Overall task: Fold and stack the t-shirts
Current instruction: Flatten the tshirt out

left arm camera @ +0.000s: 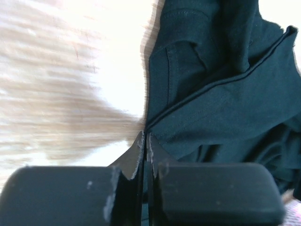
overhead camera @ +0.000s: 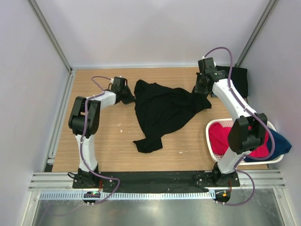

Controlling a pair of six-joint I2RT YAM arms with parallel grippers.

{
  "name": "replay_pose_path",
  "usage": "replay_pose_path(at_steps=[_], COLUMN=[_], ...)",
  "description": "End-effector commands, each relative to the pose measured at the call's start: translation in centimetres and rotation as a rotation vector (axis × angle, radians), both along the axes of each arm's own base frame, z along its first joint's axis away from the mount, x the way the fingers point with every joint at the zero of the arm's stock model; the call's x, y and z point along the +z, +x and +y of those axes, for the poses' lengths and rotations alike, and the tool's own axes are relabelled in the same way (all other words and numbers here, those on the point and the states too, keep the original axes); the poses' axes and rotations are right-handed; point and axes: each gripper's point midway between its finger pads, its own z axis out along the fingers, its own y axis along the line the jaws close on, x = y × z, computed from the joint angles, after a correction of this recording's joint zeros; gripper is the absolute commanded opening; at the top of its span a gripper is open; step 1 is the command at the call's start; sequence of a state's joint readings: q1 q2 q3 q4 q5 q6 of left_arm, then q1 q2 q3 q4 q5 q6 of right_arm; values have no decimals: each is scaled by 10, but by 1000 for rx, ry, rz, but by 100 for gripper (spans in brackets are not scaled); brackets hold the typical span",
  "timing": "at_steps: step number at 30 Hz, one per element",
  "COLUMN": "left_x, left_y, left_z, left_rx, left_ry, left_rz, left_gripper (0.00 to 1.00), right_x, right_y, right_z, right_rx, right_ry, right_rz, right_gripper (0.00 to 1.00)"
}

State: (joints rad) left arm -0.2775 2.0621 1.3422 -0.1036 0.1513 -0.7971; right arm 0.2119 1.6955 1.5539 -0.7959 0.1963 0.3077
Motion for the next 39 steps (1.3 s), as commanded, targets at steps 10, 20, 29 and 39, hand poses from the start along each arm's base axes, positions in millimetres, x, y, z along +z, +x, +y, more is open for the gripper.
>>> replay_pose_path(at_steps=[10, 20, 29, 39], left_x=[281, 512, 645, 689], left_y=[20, -88, -214, -283], left_z=[48, 122, 181, 208], left_rx=[-91, 74, 290, 375], left_ry=[326, 591, 703, 735], left_rz=[-680, -1098, -1379, -1450], left_gripper=[0, 0, 0, 0], right_x=[125, 235, 332, 372], right_y=[39, 12, -48, -120], right_z=[-19, -23, -20, -1], right_rx=[-27, 4, 54, 149], right_ry=[-52, -31, 63, 239], right_rz=[-281, -541, -788, -827], right_gripper=[1, 1, 1, 1])
